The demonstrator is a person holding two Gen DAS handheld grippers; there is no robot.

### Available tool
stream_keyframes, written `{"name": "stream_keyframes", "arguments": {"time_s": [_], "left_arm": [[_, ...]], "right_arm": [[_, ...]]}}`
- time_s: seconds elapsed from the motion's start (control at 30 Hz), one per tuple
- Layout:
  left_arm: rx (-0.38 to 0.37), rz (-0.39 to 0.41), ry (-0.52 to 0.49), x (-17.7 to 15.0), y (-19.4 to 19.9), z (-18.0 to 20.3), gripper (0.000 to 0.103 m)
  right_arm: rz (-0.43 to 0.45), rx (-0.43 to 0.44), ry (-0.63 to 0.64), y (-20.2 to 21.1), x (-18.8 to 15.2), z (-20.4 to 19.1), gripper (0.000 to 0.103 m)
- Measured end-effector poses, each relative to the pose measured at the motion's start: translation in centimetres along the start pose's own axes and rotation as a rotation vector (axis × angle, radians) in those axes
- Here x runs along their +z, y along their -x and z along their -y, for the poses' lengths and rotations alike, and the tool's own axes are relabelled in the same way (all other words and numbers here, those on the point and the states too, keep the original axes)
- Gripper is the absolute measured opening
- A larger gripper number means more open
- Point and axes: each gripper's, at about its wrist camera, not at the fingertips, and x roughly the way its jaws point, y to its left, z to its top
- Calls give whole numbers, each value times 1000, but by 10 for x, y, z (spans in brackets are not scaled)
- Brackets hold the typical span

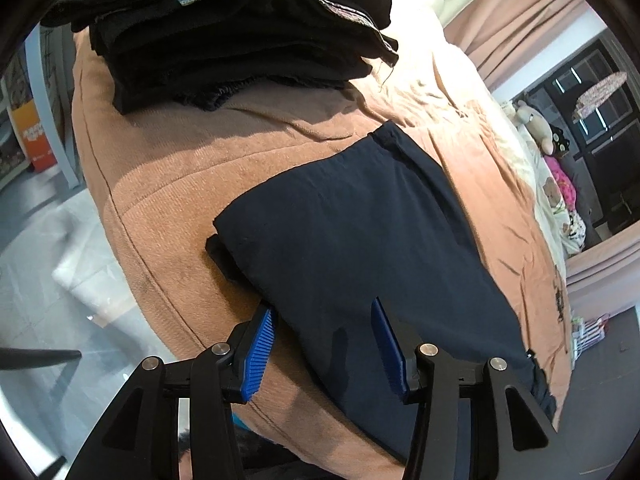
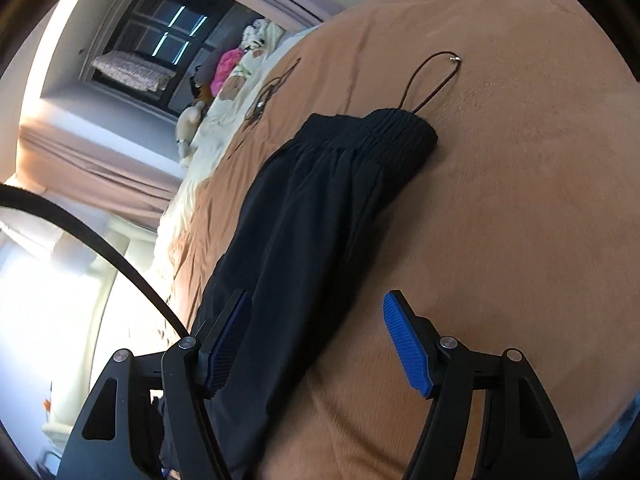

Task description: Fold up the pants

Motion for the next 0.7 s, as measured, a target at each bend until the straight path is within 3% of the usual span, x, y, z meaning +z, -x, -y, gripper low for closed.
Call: {"name": "stream_keyframes", "arguments": {"time_s": [0.27, 0.53, 0.7], "left_arm": [[4, -6, 10, 1, -2, 8, 51], [14, -6, 9, 2, -3, 8, 51], [19, -12, 13, 2, -6, 7, 51]], "right_arm": [[-13, 2, -42, -12, 20, 28, 67], [-3, -25, -66, -25, 38, 24, 67], [-22, -120, -41, -31, 41, 5, 67]]}}
